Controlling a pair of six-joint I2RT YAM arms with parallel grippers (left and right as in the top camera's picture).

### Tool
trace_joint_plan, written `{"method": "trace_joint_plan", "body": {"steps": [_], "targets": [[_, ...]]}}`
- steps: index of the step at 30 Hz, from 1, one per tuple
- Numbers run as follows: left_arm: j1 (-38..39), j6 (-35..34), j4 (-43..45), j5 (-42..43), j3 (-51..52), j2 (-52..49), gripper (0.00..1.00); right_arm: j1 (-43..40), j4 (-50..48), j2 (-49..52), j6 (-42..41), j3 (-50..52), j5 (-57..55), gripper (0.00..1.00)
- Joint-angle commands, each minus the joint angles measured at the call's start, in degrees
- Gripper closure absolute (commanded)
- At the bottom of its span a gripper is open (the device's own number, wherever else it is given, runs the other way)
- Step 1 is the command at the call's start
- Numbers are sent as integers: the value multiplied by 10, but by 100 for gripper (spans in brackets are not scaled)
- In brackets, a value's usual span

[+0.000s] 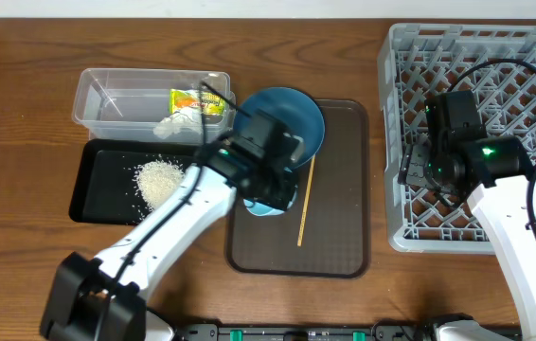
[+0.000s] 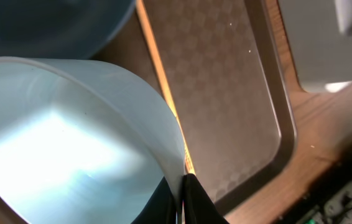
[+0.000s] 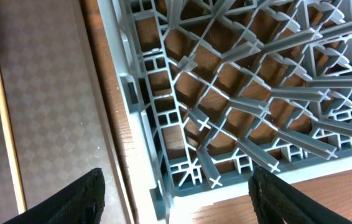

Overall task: Sort waste into correct bins and load items into the dishwasher rack
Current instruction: 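Return the empty bowl to the brown tray and open the left gripper, then withdraw the left gripper and reach the right gripper to the empty bowl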

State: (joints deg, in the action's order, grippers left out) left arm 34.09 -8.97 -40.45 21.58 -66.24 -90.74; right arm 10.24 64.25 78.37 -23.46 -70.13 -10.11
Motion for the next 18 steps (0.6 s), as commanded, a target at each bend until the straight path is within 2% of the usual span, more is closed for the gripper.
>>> {"method": "trace_joint_plan", "body": {"steps": [1,9,12,13,14,18], "targets": [[28,-40,12,-47,-7,-22,92,-3,-1,3,4,-4,-4,26],[63,-96,49,-40,-7,-59,92,-3,1,3,4,-4,-4,26],[69,-96,68,-18,-7,-59,83,-3,1,3,4,-4,-4,26],[70,-96,73,-5,-7,-59,75,-3,0,3,4,-4,-4,25],[70,-96,76,6,-7,-59,72,-3,0,3,4,-4,-4,25],[70,-96,77,39,-8,-53,71,-3,-3,3,4,-4,-3,24]]}}
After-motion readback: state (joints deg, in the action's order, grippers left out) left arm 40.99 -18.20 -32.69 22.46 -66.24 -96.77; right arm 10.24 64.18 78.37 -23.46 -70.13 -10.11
